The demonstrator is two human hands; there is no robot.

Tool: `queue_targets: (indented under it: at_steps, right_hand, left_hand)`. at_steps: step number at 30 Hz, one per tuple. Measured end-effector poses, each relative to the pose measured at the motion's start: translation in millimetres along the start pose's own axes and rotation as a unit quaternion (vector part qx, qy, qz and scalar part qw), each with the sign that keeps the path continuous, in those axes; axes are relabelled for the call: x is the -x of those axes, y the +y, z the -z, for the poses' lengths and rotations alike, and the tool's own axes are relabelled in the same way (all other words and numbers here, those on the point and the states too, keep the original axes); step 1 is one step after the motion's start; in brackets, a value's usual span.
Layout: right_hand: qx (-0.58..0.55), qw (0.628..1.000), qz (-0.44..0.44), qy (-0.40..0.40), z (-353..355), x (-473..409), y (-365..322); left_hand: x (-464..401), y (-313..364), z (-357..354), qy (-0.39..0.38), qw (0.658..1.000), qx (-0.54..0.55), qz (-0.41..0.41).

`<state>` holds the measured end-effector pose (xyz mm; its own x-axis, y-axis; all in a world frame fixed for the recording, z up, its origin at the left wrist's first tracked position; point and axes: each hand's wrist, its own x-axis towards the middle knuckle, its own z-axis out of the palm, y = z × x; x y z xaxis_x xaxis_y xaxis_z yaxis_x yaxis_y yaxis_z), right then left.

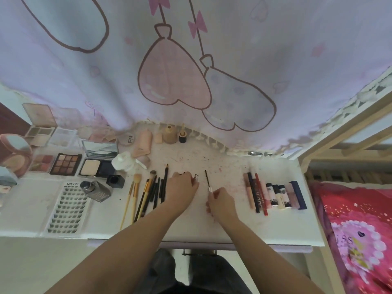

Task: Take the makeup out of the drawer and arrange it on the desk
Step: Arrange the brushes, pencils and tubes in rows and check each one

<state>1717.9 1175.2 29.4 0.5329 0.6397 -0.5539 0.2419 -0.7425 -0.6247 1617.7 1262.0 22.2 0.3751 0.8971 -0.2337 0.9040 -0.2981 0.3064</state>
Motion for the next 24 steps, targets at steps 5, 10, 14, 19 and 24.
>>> queue_targets:
  at_steps: [5, 10, 14, 19, 24]
  right_hand:
    - [0.241, 0.966, 0.096, -0.007, -22, -1, -9]
    - [0.305, 0.944, 0.123, -0.015, -36, -3, -12]
    - [0.328, 0.933, 0.148, -0.022, -27, -6, -15]
    - [0.334, 0.933, 0.128, 0.049, 55, -40, -18]
    - [0.386, 0.919, 0.071, 0.036, 109, -77, -14]
  left_hand:
    - [-3, -11, -6, 0.007, 0.995, -0.097, -0.029]
    - [-4, -16, -4, 0.002, 0.995, -0.090, -0.042]
    - [-6, -17, 0, 0.000, 0.994, -0.095, -0.053]
    - [-12, 17, 4, 0.014, 0.989, -0.070, -0.127]
    - [-6, 91, -23, -0.062, 0.982, -0.024, -0.176]
